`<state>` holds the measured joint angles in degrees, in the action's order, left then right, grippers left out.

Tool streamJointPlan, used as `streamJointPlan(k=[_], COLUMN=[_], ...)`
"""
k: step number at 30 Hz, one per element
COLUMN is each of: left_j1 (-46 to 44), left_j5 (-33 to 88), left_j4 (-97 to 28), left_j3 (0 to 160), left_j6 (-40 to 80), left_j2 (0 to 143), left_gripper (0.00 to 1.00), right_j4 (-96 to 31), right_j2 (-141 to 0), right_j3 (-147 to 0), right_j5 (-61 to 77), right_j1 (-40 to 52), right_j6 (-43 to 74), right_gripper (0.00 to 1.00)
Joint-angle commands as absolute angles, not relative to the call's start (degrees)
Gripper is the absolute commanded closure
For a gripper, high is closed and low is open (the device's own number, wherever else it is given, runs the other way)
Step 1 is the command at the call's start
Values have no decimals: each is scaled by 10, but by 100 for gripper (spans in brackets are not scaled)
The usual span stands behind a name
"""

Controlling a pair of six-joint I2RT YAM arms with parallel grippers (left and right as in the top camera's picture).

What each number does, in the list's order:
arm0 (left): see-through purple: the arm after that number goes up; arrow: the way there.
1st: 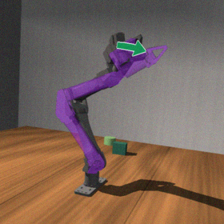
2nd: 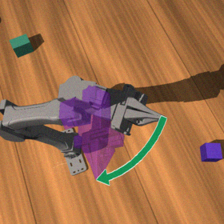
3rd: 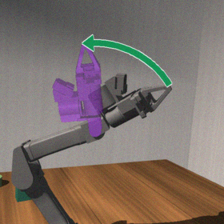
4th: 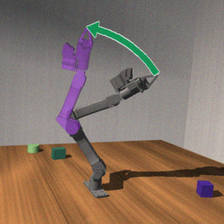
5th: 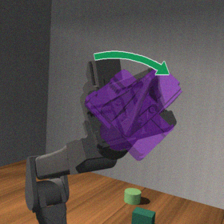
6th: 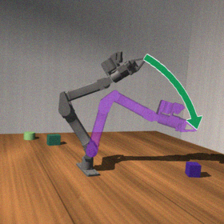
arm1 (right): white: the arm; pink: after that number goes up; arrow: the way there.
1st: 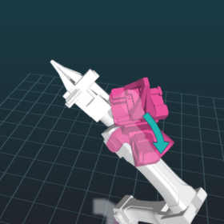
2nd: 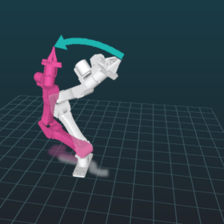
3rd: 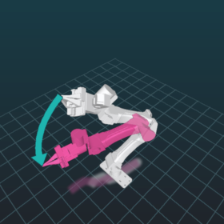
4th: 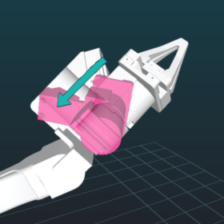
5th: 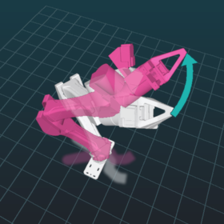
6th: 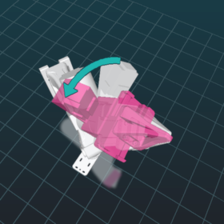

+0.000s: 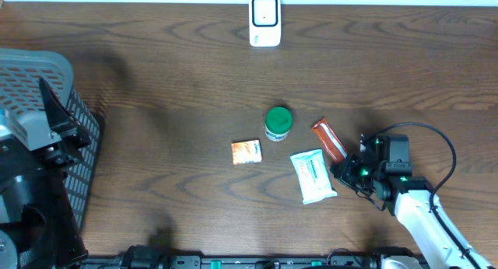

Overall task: Scan the item barcode
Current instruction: 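Lift the Top bar and rotate it in the right gripper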

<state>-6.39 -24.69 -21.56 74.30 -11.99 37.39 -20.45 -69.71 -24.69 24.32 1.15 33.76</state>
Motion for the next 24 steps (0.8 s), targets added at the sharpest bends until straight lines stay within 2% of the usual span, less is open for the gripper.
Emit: streamJointPlan(k=[1, 8, 12, 18, 19, 20, 22, 23, 24], left_j1=[-60, -60, -60, -60, -60, -60, -60, -60, -60], left_j5=[-244, -244, -244, -244, -244, -244, -244, -244, -244], left_j4=[-211, -211, -211, -211, -211, -211, -211, -211, -211], left_j3=[741, 741, 741, 741, 741, 741, 741, 741, 741], left_j6=[-117, -117, -117, -117, -117, -117, -117, -117, -117], left_j2=[373, 373, 373, 373, 373, 373, 373, 373, 373], left_gripper=[13, 13, 13, 13, 13, 13, 13, 13, 13], right_j4=[-208, -161, -126, -152, -181, -216, -283, -325, -383], right_j2=[-710, -720, -719, -719, -718, -718, -719, -719, -719], right_j3=[-224, -219, -247, -322, -352, -381, -427, -453, -491], right_j5=[150, 32, 35, 66, 93, 118, 146, 157, 175], right_j1=[18, 11, -11, -19, -19, -19, -19, -19, -19], right_j6=[355, 394, 393, 387, 387, 388, 395, 396, 392], right_gripper=[99, 98, 99, 96, 89, 77, 44, 21, 4])
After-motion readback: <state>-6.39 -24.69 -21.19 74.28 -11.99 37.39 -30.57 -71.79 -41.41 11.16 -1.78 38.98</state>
